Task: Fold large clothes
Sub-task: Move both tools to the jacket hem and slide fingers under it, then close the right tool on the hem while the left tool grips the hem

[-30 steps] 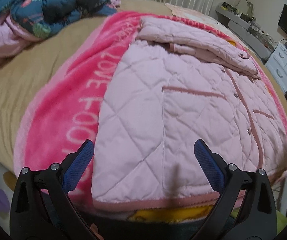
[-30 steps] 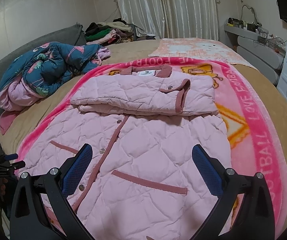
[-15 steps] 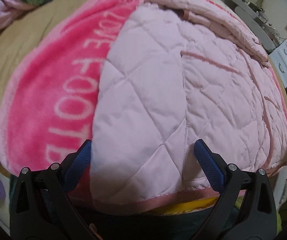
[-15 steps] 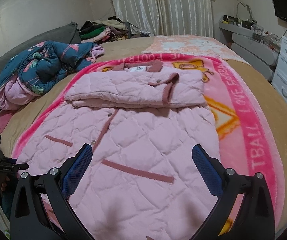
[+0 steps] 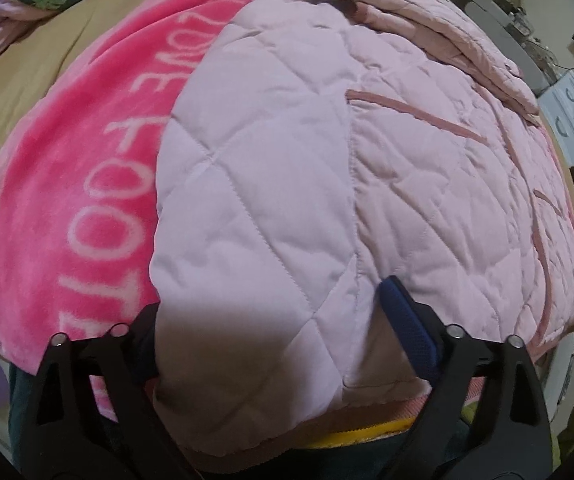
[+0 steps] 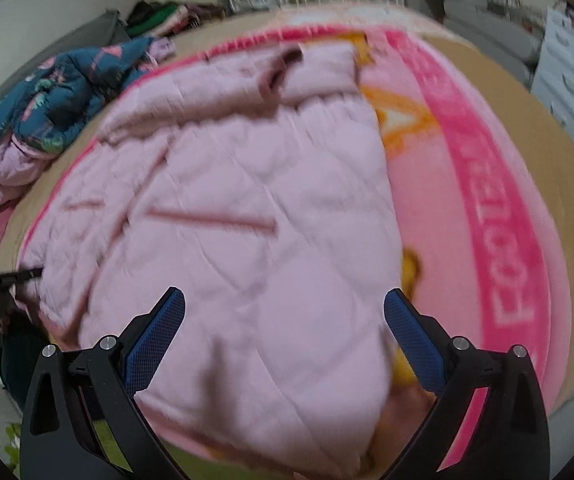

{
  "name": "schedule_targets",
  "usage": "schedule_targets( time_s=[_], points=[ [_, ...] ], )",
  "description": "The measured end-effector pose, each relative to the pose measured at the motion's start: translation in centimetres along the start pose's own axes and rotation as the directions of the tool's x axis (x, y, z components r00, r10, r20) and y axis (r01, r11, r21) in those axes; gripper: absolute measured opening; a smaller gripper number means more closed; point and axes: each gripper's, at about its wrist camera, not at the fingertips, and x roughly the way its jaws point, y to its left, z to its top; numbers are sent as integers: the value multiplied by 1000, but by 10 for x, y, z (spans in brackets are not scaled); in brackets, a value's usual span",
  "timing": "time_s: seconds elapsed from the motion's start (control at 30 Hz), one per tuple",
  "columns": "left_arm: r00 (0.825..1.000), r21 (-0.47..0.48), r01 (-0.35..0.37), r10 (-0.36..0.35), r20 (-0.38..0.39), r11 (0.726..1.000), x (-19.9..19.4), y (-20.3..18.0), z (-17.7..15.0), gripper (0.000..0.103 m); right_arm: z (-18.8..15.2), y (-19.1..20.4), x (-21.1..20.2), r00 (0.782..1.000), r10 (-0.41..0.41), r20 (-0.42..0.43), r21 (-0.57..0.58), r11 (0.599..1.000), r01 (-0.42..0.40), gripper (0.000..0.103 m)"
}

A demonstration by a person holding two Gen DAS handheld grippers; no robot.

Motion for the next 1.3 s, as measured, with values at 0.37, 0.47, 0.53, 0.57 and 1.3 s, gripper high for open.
schedule_targets(
  time_s=[0.37,0.47,0.53,0.57,1.3],
  points=[
    [1000,43,25,-25,7,999,-11,-2,-10,69,-56,-33,19,978,88,-187,114,991,-68,99],
    [1000,46,30,-29,-10,999,-12,-2,-15,69,-64,-34,17,977,125,-172,140,985,-101,99],
    [1000,56,23,-22,-19,998,-14,-2,-17,72,-71,-34,17,974,154,-169,161,979,-126,99],
    [999,55,24,-23,-23,998,-14,-1,-17,74,-74,-34,18,973,159,-167,163,978,-131,97],
    [1000,74,25,-26,12,997,-20,-12,-16,32,-9,-1,-35,915,387,110,47,918,-394,23]
  ],
)
